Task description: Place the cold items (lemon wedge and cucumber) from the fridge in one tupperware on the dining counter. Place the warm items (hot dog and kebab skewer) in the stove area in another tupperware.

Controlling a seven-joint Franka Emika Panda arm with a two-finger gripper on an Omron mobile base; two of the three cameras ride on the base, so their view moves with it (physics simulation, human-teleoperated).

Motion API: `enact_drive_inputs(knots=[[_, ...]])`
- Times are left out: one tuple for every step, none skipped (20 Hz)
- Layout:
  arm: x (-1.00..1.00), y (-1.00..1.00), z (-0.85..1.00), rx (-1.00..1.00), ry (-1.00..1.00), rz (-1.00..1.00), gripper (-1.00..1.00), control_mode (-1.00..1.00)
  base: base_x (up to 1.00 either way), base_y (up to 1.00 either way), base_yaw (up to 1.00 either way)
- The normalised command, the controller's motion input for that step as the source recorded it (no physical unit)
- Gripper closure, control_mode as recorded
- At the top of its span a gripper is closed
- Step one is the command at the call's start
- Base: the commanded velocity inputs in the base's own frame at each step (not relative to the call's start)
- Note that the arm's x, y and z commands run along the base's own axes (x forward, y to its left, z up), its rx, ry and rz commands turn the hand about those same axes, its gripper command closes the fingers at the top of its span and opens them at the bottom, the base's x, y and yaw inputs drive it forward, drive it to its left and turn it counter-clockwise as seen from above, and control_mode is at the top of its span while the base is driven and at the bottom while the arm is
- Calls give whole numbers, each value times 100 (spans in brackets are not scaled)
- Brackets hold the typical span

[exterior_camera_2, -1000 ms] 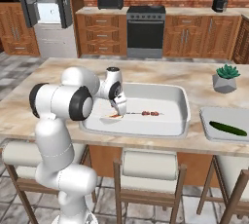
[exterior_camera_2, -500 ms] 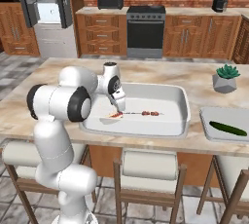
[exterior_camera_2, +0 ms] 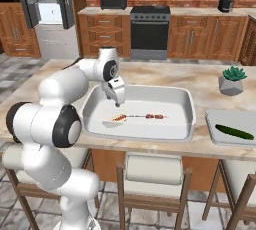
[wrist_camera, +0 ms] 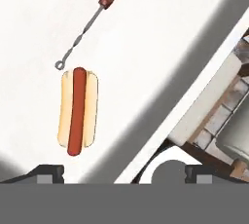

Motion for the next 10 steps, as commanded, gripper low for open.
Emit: enact_drive_inputs(knots=[[-100, 0, 64, 0, 1, 45, -100, -100, 0, 0, 0], [-100, 0, 62, 0, 2, 47, -100, -100, 0, 0, 0], [-100, 0, 67, -1, 2, 48, -100, -100, 0, 0, 0], [-100, 0, 68, 0, 1, 49, -100, -100, 0, 0, 0], [-100, 8, 58, 0, 0, 48, -100, -100, 0, 0, 0], [-76, 34, 11, 0, 0, 36, -100, -100, 0, 0, 0], [-26, 14, 0, 0, 1, 22, -100, -100, 0, 0, 0], [0, 0, 0, 0, 0, 0, -100, -100, 0, 0, 0], [0, 0, 0, 0, 0, 0, -100, -100, 0, 0, 0], [0, 0, 0, 0, 0, 0, -100, -100, 0, 0, 0]])
